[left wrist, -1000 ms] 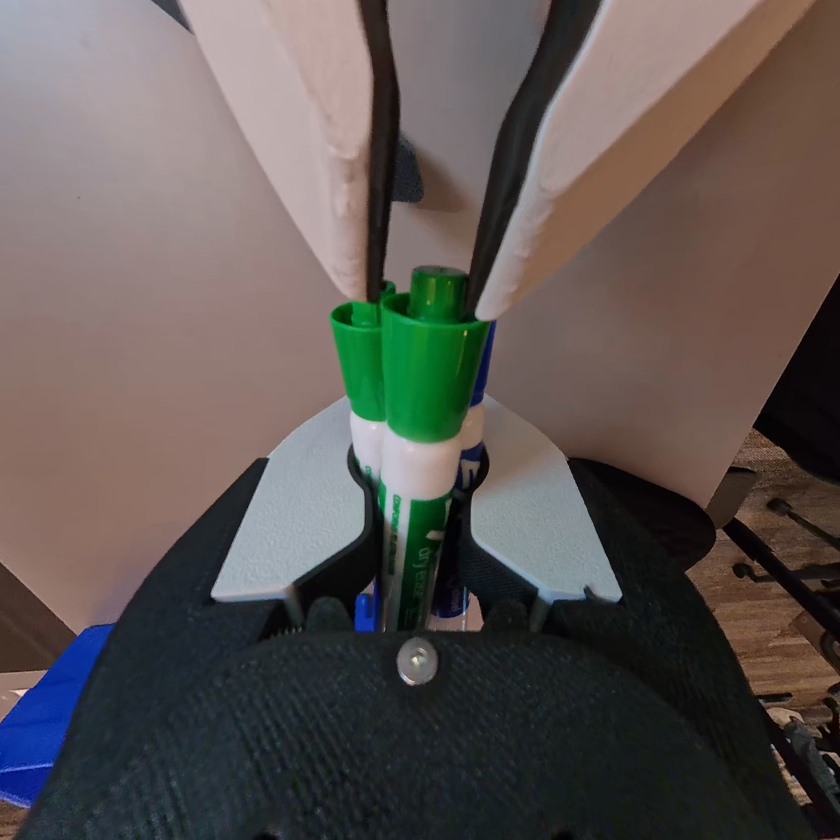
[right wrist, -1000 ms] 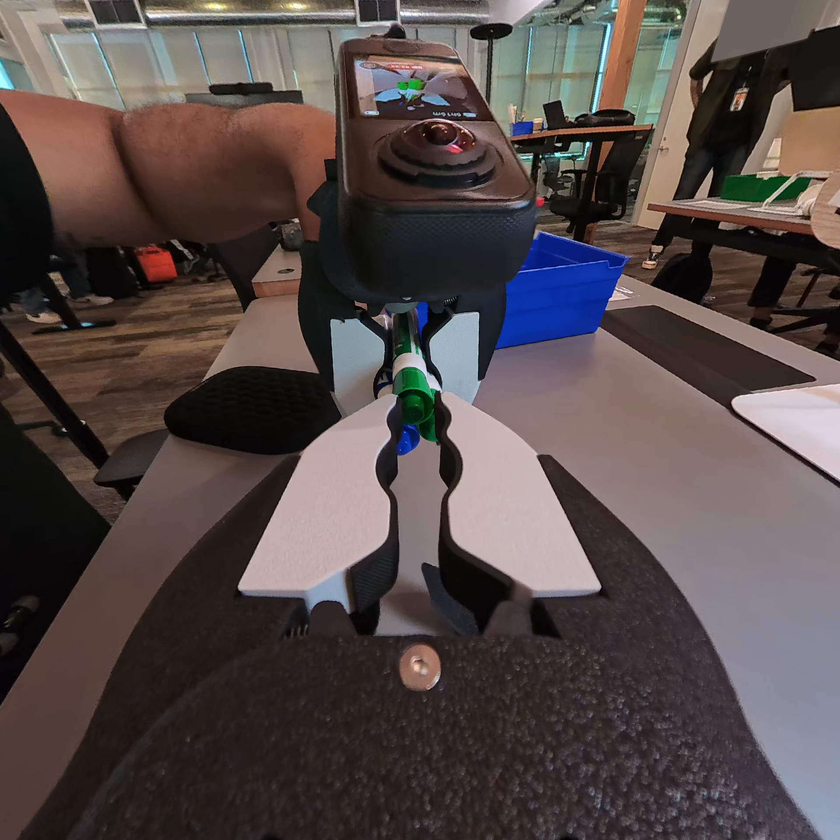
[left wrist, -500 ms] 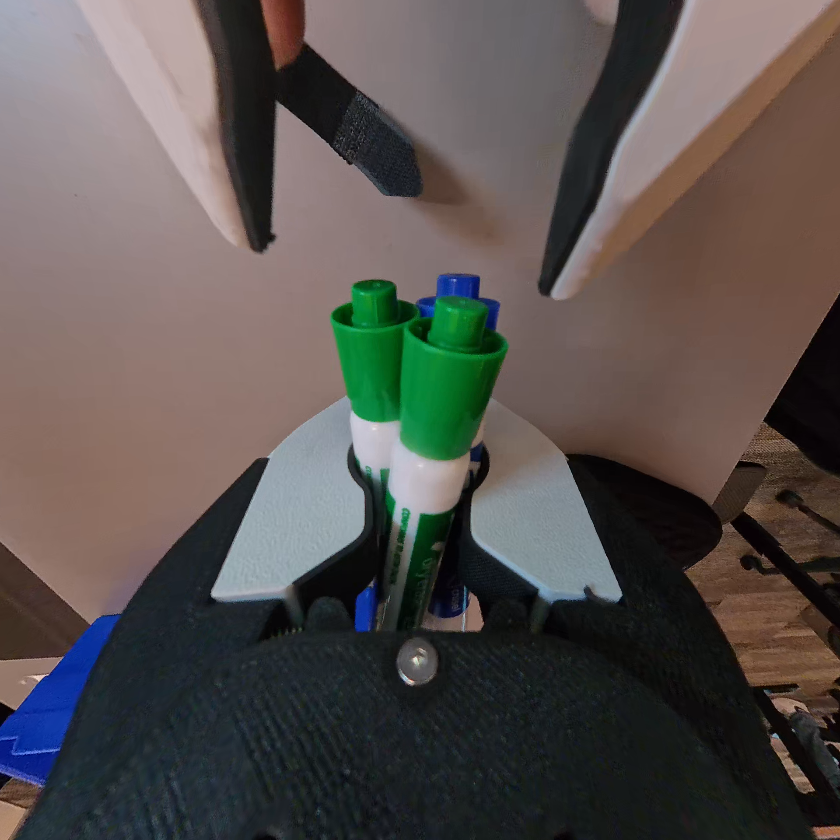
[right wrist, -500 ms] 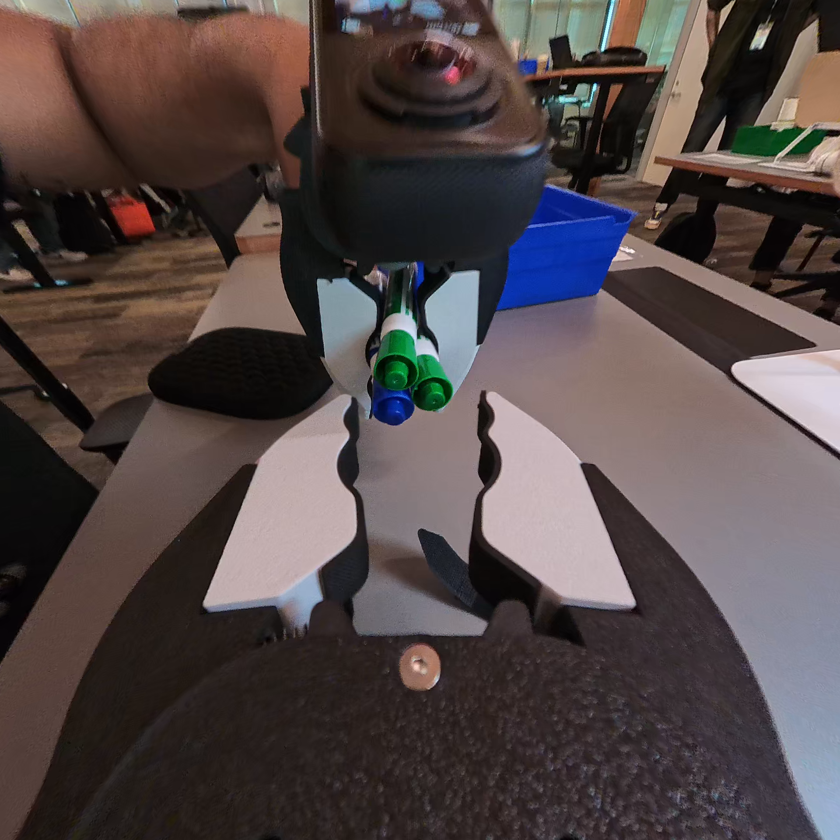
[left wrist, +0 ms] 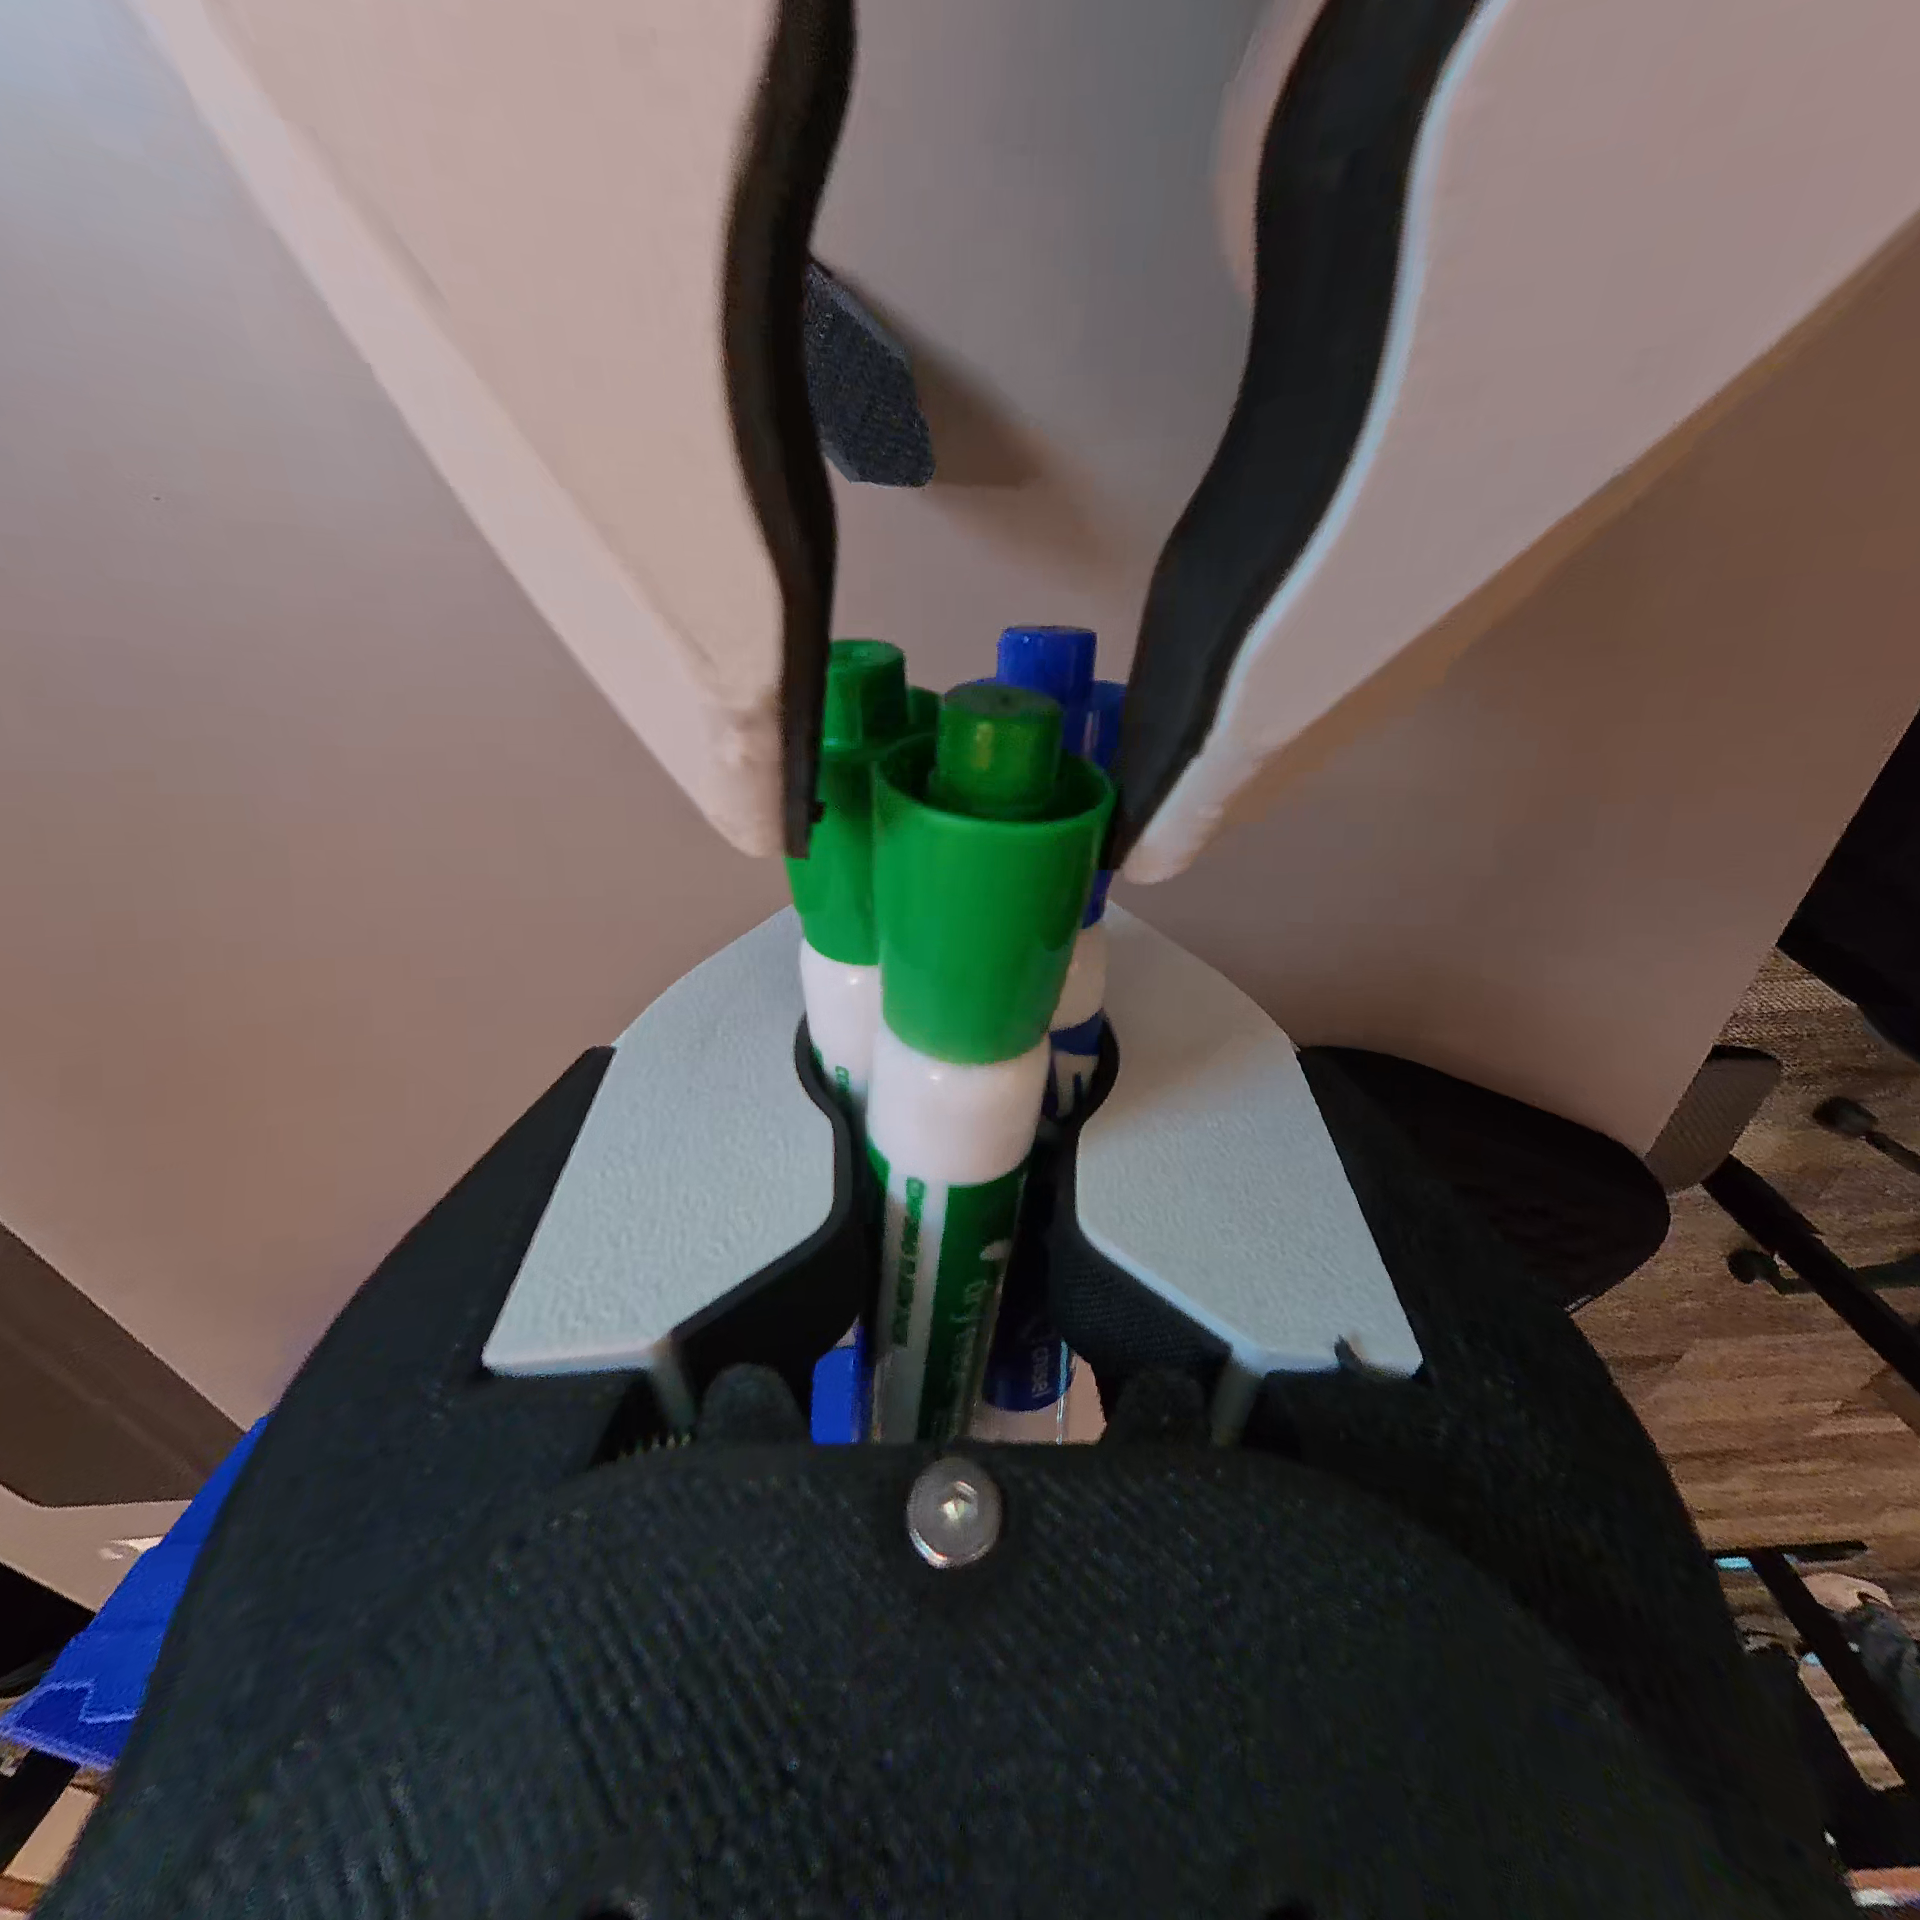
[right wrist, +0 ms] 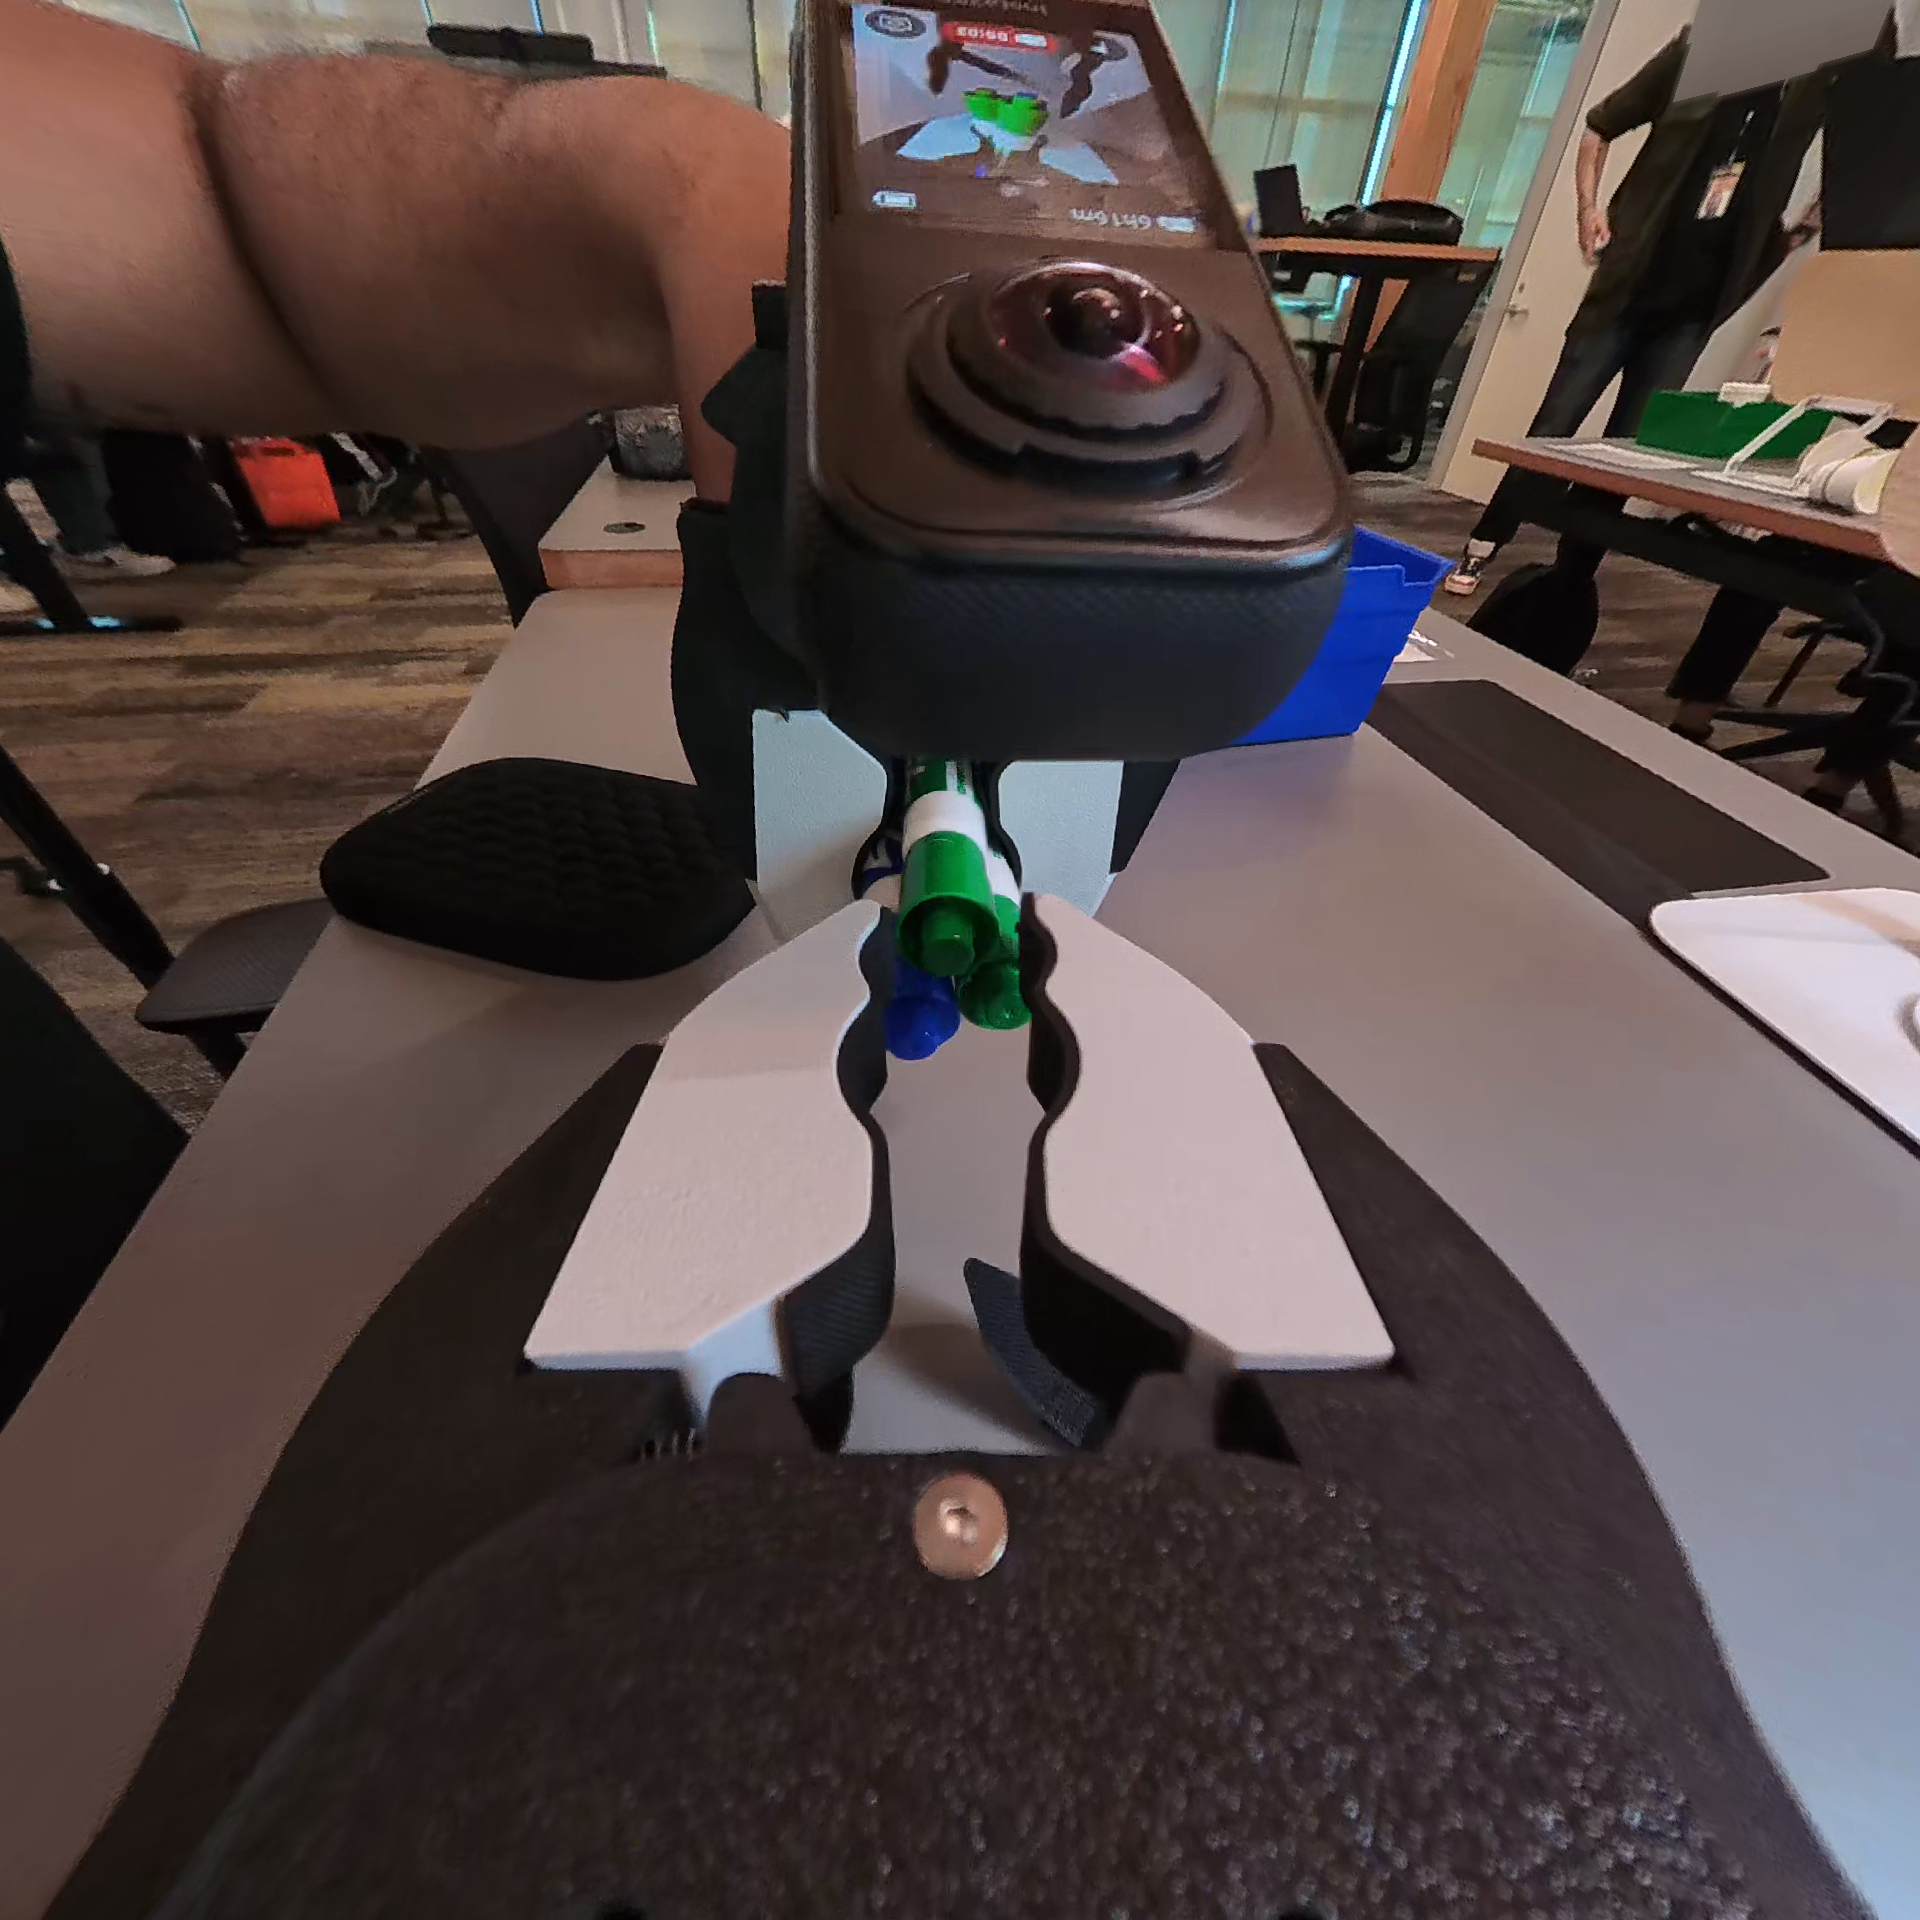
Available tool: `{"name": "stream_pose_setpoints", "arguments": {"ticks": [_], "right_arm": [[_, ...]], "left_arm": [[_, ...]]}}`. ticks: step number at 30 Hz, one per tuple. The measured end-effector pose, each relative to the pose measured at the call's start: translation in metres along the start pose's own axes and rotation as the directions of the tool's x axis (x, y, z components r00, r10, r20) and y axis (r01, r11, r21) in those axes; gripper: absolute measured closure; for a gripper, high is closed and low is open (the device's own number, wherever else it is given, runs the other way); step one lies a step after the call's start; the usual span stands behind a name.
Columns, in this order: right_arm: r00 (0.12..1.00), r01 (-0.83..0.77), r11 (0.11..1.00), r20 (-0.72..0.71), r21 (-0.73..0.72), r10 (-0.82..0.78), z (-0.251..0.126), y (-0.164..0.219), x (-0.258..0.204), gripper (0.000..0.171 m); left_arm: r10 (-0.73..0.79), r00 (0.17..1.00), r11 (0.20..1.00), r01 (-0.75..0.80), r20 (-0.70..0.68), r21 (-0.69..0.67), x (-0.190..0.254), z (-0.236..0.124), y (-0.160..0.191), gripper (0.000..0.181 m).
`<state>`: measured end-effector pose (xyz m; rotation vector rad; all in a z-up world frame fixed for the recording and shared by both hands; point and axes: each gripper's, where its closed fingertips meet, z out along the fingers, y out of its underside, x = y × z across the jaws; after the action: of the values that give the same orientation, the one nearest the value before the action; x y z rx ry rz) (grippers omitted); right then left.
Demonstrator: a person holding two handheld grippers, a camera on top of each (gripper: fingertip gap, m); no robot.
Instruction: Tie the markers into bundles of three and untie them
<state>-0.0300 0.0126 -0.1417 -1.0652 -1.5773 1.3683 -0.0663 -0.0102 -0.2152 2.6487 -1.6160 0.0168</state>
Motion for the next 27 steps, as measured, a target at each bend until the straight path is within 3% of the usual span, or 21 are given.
{"name": "stream_pose_setpoints", "arguments": {"ticks": [8, 20, 27], "right_arm": [[0.999, -0.032, 0.999, 0.030, -0.004, 0.032, -0.001, 0.003, -0.001, 0.152], [1.000, -0.031, 0.995, 0.001, -0.092, 0.031, 0.007, 0.022, 0.000, 0.107], [0.999, 0.039, 0.999, 0.003, -0.033, -0.039, 0.025, 0.018, -0.004, 0.111]], "left_arm": [[0.005, 1.000, 1.000, -0.005, -0.003, 0.004, 0.000, 0.000, -0.001, 0.140], [-0.016, 1.000, 1.000, 0.017, -0.022, 0.020, 0.000, 0.005, 0.003, 0.140], [0.017, 1.000, 1.000, -0.017, -0.017, 0.025, 0.004, 0.002, -0.003, 0.140]]}}
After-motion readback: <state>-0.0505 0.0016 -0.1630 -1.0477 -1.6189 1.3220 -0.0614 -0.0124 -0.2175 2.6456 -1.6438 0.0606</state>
